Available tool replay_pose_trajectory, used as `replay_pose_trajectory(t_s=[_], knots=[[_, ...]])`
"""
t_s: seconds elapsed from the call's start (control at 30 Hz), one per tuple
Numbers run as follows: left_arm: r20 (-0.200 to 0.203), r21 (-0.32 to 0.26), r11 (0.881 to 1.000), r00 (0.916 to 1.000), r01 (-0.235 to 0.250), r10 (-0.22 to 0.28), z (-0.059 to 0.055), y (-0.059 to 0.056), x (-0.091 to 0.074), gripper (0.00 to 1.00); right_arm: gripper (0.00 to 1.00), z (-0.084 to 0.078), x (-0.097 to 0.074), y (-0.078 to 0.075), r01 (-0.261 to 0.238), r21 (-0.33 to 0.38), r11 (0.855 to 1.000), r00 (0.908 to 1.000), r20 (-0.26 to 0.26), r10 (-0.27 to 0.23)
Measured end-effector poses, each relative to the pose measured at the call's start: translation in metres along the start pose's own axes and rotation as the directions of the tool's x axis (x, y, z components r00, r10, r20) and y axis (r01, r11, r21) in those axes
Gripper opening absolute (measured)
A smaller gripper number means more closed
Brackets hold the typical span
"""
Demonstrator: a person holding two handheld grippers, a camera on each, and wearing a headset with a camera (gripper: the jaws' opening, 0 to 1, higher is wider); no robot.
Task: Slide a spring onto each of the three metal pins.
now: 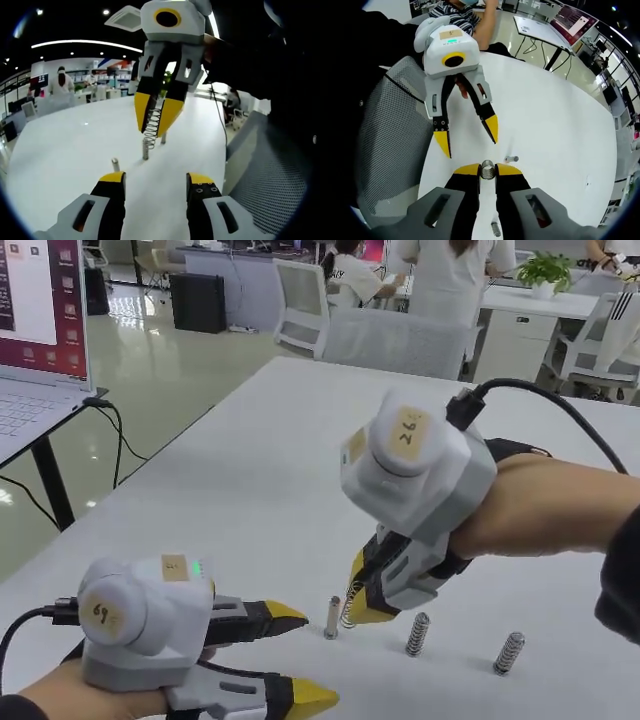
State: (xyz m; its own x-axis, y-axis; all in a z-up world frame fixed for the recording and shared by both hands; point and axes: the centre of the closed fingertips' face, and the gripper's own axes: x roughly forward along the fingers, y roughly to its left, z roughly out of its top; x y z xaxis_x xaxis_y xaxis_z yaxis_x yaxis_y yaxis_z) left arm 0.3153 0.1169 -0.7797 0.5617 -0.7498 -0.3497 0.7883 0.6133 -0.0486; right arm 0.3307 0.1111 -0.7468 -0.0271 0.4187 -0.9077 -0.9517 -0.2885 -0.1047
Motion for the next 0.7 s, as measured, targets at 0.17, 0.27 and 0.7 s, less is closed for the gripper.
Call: replay_pose_trajectory(t_s=[0.17, 0.27, 0.7], knots=[[0.002, -0.011, 1.000, 1.0000, -0.007, 0.007, -0.002, 0.000, -0.001, 0.46, 0.08, -0.002, 0.000, -0.007, 0.014, 0.011, 1.000, 0.9999, 0.000, -0.014], [0.002, -0.015, 1.000, 0.9999, -0.011, 0.011, -0.003, 0.000, -0.002, 0.48, 0.08, -0.003, 0.001, -0.011, 0.024, 0.015, 1.000, 0.9997, -0.003, -0.024], [0.007, -0.032, 0.999, 0.9998, -0.019, 0.020, -0.005, 0.000, -0.003, 0.55, 0.08, -0.004, 0.007, -0.036, 0.076, 0.033, 0.997, 0.9971, -0.010, -0.076]])
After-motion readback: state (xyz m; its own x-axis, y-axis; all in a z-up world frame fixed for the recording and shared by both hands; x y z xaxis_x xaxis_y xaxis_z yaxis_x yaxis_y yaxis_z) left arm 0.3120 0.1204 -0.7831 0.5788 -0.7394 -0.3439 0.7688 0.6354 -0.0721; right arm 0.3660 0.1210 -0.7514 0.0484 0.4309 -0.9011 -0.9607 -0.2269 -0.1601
